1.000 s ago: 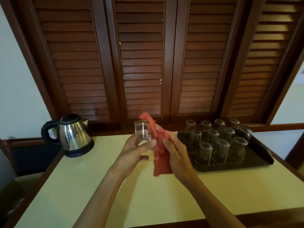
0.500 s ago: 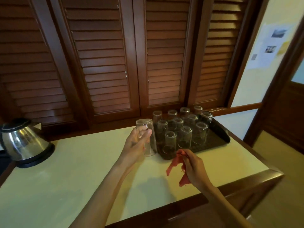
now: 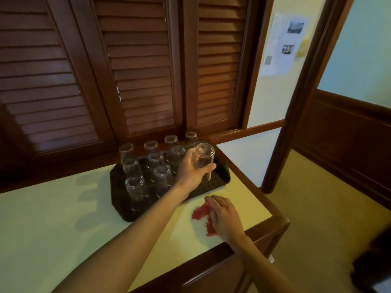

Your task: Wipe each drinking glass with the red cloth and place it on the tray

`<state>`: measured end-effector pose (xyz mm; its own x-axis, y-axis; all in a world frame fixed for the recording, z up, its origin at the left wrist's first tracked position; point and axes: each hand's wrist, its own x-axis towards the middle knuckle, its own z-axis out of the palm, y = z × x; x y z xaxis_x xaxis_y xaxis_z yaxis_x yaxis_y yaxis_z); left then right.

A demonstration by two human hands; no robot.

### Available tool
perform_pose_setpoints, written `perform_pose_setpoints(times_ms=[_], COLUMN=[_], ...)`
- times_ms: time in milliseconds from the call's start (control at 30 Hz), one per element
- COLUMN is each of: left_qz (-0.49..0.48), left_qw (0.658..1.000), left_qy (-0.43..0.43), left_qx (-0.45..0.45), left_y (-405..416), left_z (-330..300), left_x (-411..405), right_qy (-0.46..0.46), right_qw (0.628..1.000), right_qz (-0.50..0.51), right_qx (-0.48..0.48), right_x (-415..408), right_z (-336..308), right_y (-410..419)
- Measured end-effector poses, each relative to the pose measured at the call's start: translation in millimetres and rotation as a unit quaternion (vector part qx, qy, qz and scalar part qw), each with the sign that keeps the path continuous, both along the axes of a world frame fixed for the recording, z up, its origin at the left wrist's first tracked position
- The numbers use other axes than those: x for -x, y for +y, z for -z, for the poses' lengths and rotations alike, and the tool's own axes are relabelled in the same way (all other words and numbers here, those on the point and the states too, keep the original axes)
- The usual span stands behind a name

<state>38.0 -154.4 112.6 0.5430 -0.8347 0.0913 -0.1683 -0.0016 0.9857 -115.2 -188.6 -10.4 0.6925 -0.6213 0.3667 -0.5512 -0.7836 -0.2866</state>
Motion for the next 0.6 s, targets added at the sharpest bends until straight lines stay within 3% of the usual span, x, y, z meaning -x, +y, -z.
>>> perform_pose_setpoints(times_ms=[233, 600], left_qz=[-0.047, -0.099], left_qw=[0.995, 0.986], left_qy=[-0.033, -0.01], left_qx=[-0.081, -0.136], left_y=[-74, -90], left_z=[32, 52], left_x=[8, 12], right_qy=[0.013, -0.026], right_qw=[0.999, 0.999], right_qz=[-0.014, -0.007], right_qx=[-0.029, -0.028], right_x=[-3, -6], right_z=[16, 16], right_y=[-15, -18])
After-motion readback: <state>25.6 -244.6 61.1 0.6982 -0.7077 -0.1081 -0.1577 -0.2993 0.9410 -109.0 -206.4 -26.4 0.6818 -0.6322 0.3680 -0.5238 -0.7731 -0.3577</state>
